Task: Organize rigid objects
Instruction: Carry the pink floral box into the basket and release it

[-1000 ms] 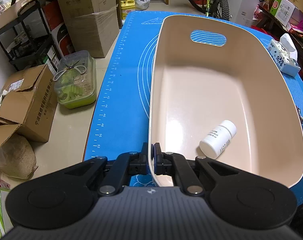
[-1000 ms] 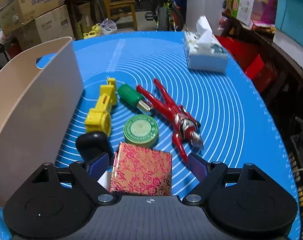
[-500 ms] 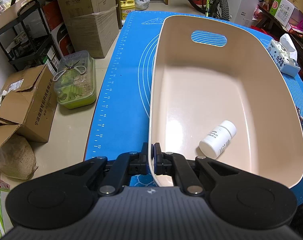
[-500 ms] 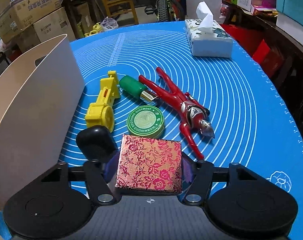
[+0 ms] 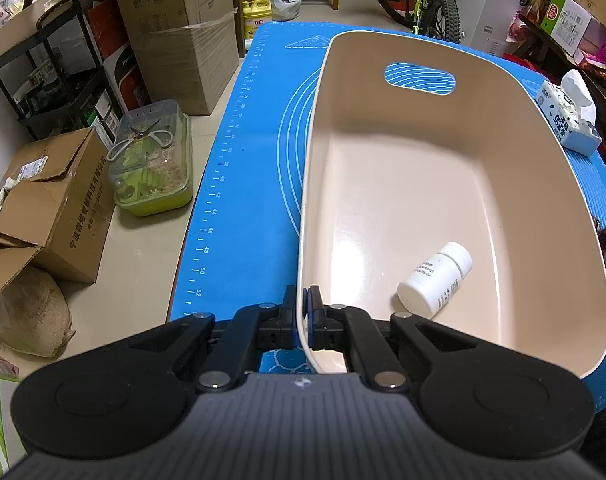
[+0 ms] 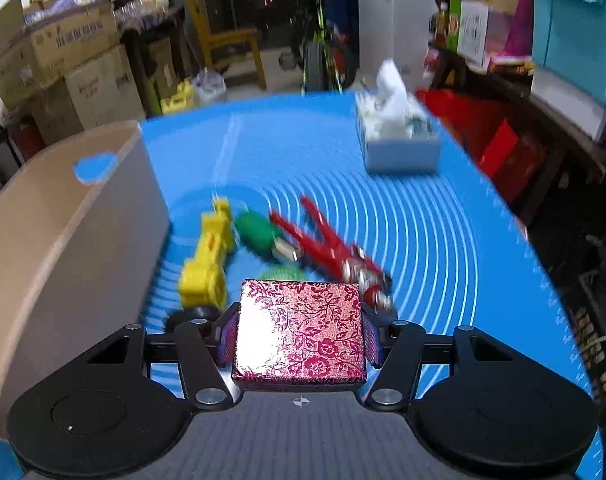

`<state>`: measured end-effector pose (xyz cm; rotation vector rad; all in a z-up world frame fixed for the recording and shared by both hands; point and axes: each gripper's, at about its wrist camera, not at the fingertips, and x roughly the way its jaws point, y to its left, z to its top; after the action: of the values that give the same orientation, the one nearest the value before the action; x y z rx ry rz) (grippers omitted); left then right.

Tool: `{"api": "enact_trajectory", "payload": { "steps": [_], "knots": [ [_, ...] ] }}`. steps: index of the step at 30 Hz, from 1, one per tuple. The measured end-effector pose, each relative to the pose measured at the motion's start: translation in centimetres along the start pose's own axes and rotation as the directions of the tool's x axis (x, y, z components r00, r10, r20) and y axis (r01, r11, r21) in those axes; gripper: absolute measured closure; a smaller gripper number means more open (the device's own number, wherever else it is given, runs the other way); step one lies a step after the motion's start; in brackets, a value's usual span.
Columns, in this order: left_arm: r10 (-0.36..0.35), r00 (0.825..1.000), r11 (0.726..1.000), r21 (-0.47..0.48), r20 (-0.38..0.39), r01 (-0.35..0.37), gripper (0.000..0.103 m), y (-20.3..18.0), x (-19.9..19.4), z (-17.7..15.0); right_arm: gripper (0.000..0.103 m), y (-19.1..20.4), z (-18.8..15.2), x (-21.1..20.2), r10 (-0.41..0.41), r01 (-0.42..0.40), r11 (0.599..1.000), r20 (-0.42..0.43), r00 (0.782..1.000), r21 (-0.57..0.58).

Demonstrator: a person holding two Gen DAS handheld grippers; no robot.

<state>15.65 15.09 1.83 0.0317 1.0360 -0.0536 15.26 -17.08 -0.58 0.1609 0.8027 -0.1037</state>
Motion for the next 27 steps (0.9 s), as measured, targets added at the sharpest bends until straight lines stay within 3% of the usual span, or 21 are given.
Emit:
{"api": "enact_trajectory", "payload": {
  "steps": [9, 15, 21, 27],
  "knots": [
    [0.0, 1.0, 1.0, -0.002, -0.001, 0.0, 0.097, -0.1, 0.0, 0.0, 0.041, 4.1, 3.4, -4.0, 0.089, -0.083, 0.995, 0.124, 0.988, -0.058],
    [0.001, 1.0, 1.0, -0.001, 0.0, -0.001, 0.097, 0.0, 0.0, 0.0, 0.041, 8.1, 5.6, -4.8, 0.154, -0.137, 0.984, 0.159, 0.975, -0.114],
    [0.0, 1.0, 1.0, 0.0, 0.0, 0.0, 0.097, -0.1, 0.0, 0.0, 0.041, 11.9, 6.5, -4.0, 0.199, -0.175, 0.971, 0.146, 0.969, -0.162],
    [-0.002, 1.0, 1.0, -0.001, -0.001, 0.002, 0.097, 0.1, 0.0, 0.0, 0.041, 16.9, 5.1, -2.7, 0.235, -0.212, 0.951, 0.078, 0.969, -0.226]
  ]
}}
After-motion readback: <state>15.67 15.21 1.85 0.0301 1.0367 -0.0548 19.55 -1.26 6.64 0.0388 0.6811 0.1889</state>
